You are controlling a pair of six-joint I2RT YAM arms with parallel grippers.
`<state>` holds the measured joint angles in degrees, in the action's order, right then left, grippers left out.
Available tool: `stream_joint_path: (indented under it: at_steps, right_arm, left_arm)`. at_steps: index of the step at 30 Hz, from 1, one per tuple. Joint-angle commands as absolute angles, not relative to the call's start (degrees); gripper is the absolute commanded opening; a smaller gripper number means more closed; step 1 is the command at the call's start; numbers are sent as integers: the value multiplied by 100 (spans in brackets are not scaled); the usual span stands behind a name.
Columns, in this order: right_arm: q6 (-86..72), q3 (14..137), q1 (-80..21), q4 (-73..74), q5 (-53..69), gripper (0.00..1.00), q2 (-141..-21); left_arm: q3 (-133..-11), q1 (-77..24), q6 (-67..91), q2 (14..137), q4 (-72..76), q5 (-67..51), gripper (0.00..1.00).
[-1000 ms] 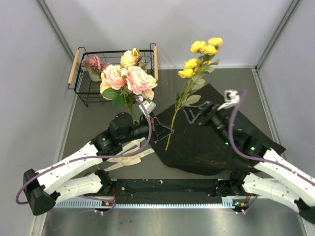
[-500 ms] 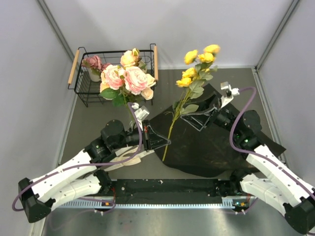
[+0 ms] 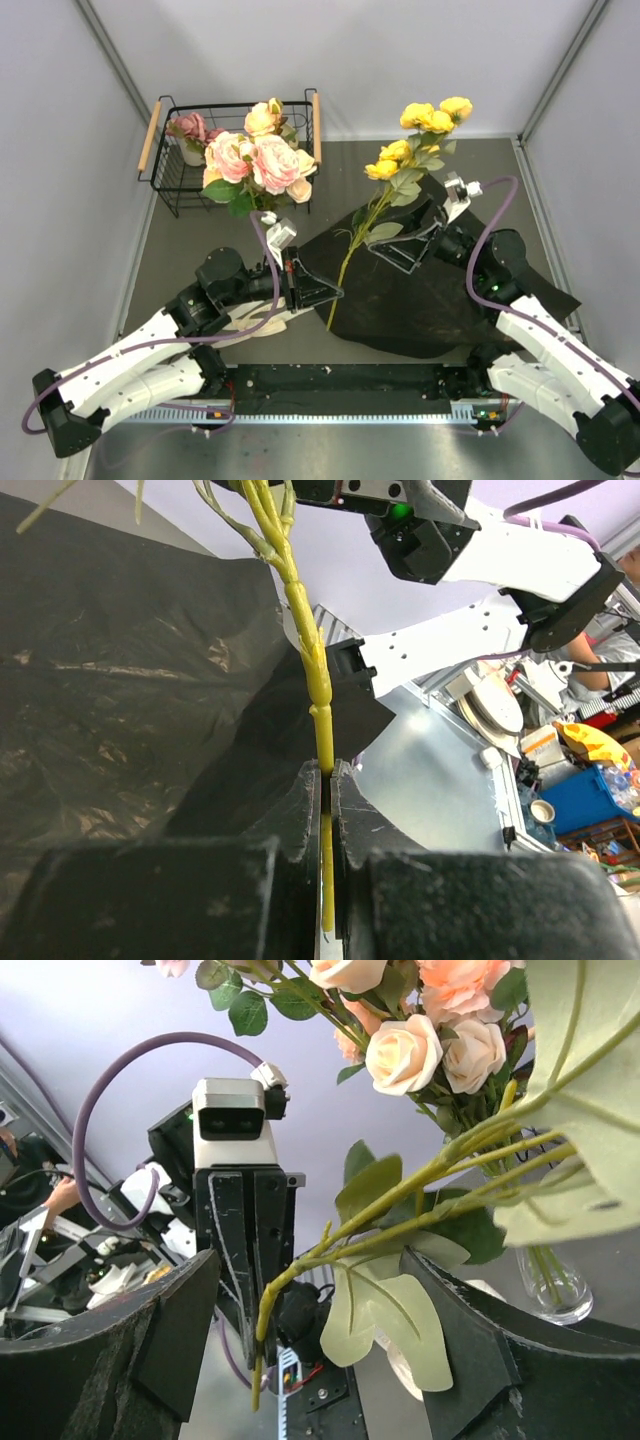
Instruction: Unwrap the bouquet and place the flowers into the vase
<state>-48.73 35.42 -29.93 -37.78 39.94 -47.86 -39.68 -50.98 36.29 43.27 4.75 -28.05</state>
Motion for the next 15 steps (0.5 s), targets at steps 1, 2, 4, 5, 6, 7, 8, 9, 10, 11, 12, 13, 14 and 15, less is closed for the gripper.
stream_joint_path:
  at_steps: [1,2,4,5,6,7,8,9,10,11,12,13,14,15]
  right_arm:
    - [-5071,3752,-2944,-3973,3885,73,-4895]
    - [-5080,3788,-2936,-3999,3833,72,-4939]
    - [-5115,3884,-2909,-4148,3806,64,-5062]
    - [-5185,3911,-2900,-4235,3814,62,-5097]
    - [-5238,3929,-2866,-4384,3832,59,-5193]
    - [-5369,3946,-2839,-4499,3858,57,-5238]
    - [-5431,3955,-2821,-4613,3928,50,-5282]
    - [-5493,3946,-2795,-4840,3981,46,-5343]
    - [-5632,3903,-2760,-4947,4008,42,-5361]
    - [-5712,3876,-2742,-5053,4077,36,-5379]
    - [-5774,3850,-2733,-5193,4139,33,-5396]
    - [-5896,3771,-2699,-5455,4183,31,-5405]
    - [-5950,3744,-2698,-5571,4236,29,-5405]
    - [-5994,3718,-2707,-5642,4254,29,-5405]
  left_arm:
    - [-3982,-5098,3603,4403,966,-3260,0]
    - [-3981,-5098,3604,4421,967,-3417,0]
    - [-3955,-5098,3586,4421,967,-3524,0]
    - [-3929,-5098,3569,4421,984,-3577,0]
    - [-3920,-5098,3551,4395,984,-3655,0]
    - [-3903,-5098,3507,4386,950,-3674,0]
    - [-3911,-5098,3489,4360,801,-3648,0]
    - [-3902,-5098,3472,4298,774,-3587,0]
    - [-3859,-5098,3446,4272,773,-3569,0]
    - [-3841,-5098,3428,4237,765,-3542,0]
    - [-3832,-5098,3410,4193,678,-3498,0]
    - [-3841,-5098,3358,4184,642,-3437,0]
    - [-3841,-5089,3323,4175,607,-3419,0]
    - [-3867,-5089,3270,4192,467,-3419,0]
